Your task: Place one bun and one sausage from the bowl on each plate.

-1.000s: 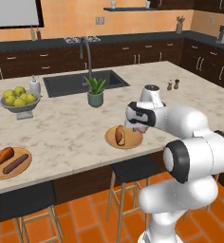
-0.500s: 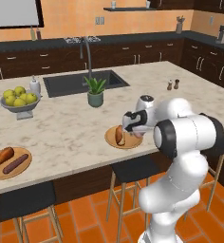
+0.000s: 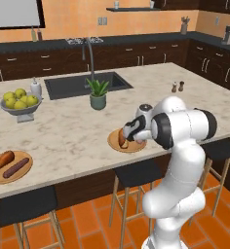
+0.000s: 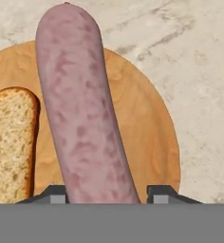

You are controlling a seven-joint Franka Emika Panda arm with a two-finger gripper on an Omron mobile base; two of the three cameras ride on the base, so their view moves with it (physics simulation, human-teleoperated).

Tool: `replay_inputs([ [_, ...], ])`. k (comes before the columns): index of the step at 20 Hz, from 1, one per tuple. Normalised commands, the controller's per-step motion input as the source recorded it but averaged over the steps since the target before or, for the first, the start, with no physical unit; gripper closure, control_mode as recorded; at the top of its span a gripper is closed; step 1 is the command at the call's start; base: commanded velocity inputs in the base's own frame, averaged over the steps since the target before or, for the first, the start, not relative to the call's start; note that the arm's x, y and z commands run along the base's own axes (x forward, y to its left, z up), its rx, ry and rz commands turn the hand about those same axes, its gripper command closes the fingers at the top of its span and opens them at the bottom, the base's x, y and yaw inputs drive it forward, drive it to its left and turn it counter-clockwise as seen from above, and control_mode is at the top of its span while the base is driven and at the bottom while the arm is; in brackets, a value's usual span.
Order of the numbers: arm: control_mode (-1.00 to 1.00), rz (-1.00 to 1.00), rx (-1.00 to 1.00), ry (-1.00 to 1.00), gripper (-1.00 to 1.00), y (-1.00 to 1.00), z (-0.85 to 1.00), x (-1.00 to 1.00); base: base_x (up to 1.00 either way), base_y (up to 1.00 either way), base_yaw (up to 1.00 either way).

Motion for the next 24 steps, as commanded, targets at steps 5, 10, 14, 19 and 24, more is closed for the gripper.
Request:
replay_inputs([
  [5,-1.0,-0.06,0.0,-0.2,-1.0,0.0,0.3,-0.26,0.0,0.0,0.0],
  [10,-1.0,-0.01,0.01,-0.29,-1.0,-0.03,0.94,-0.89,0.0,0.0,0.0],
  [14,-1.0,0.0,0.03,-0.21,-1.0,-0.07,1.0,-1.0,0.0,0.0,0.0],
  [19,-1.0,0.0,0.01,-0.12,-1.0,-0.21,1.0,-1.0,0.0,0.0,0.0],
  [24,-1.0,-0.05,0.0,-0.01,-1.0,-0.35,1.0,-1.0,0.0,0.0,0.0],
])
